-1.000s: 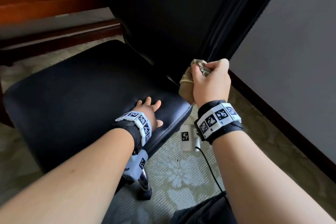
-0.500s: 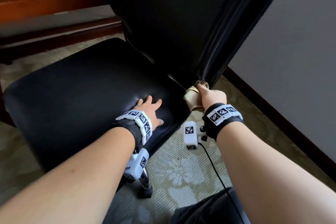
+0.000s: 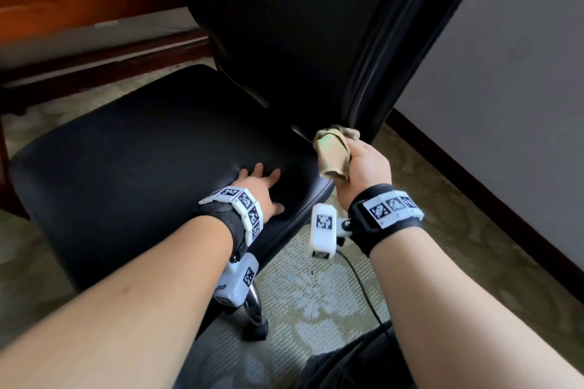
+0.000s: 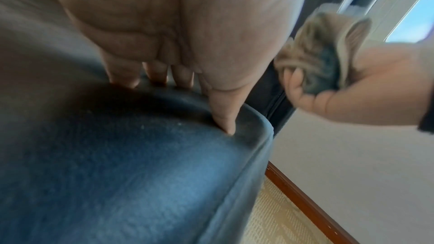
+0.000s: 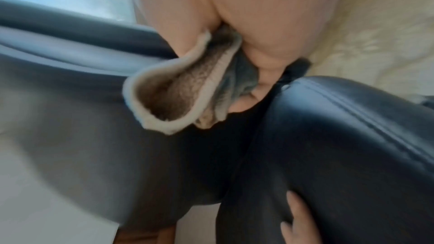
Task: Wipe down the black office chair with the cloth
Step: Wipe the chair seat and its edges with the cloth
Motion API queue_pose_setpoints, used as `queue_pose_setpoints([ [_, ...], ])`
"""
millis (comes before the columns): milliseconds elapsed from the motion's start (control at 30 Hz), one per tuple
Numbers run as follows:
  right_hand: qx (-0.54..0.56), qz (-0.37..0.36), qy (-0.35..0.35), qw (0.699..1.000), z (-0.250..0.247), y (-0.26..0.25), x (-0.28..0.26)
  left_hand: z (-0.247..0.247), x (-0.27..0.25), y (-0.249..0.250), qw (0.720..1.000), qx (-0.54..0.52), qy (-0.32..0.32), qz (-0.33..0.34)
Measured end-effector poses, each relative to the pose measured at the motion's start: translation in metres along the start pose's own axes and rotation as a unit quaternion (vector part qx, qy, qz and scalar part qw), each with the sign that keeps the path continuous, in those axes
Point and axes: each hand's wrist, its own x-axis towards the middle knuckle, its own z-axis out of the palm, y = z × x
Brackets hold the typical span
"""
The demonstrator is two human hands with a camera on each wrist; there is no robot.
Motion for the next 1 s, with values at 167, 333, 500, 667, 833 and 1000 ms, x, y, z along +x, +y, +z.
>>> queue_pose_setpoints([
  [167, -0.053, 0.065, 0.019, 0.996, 0.004, -0.006, 0.014, 0.004, 0.000, -0.007, 1.000, -0.019, 0.018, 0.012],
  [333, 0.074, -0.064, -0.113, 0.989, 0.011, -0.013, -0.016, -0.003, 0.005, 0.002, 0.999, 0.024, -0.030, -0.012],
  [500, -0.102, 0.010, -0.031, 0.994, -0.006, 0.006, -0.003, -0.001, -0.001, -0.003, 1.000, 0.005, 0.002, 0.014],
  [667, -0.079, 0.104, 0.048, 0.990, -0.009, 0.009, 0.009, 0.002, -0.001, -0.002, 1.000, 0.008, 0.014, 0.020],
  [833, 0.154, 0.064, 0.065, 0.984, 0.005, 0.001, 0.007, 0.005, 0.001, -0.006, 0.999, 0.000, 0.020, 0.026],
  [1000, 0.137, 0.016, 0.019, 0.990, 0.018, -0.006, 0.001, 0.006, 0.003, -0.008, 0.999, -0.015, 0.026, 0.026],
])
